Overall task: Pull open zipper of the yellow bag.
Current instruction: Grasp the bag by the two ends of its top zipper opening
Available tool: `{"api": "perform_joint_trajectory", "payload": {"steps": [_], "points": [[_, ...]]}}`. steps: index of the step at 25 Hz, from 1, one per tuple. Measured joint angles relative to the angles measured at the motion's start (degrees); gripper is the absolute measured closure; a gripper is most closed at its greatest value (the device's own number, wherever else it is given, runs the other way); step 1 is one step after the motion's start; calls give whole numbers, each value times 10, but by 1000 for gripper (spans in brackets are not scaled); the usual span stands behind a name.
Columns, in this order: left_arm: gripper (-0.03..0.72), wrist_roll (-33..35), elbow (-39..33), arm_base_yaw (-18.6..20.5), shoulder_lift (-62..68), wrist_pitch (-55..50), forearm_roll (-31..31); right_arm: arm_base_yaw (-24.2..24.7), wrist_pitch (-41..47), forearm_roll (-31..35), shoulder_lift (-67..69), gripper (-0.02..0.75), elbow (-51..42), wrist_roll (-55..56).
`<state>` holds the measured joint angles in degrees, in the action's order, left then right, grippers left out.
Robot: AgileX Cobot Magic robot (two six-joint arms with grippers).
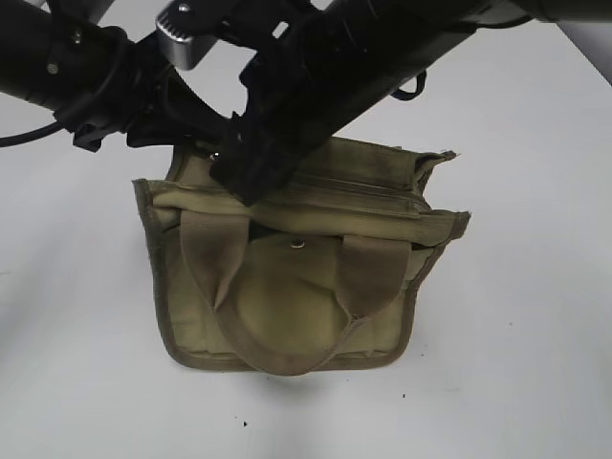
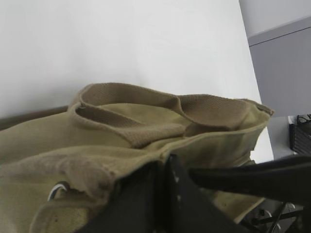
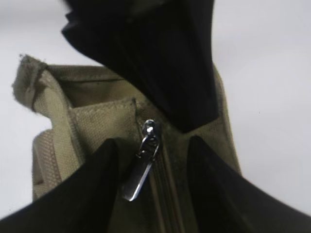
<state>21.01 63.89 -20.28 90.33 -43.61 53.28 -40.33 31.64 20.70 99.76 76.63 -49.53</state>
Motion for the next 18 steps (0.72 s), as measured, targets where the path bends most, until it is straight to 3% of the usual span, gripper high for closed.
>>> {"api": "perform_joint_trajectory", "payload": {"steps": [5,16,18], "points": [[681,0,-1,0,0,-3,7,0,1,-26,12,398,1,15],[684,0,-1,0,0,-7,9,0,29,-36,18,724,4,20],[684,0,-1,0,0,-8,9,0,36,-37,19,736,4,20]]}}
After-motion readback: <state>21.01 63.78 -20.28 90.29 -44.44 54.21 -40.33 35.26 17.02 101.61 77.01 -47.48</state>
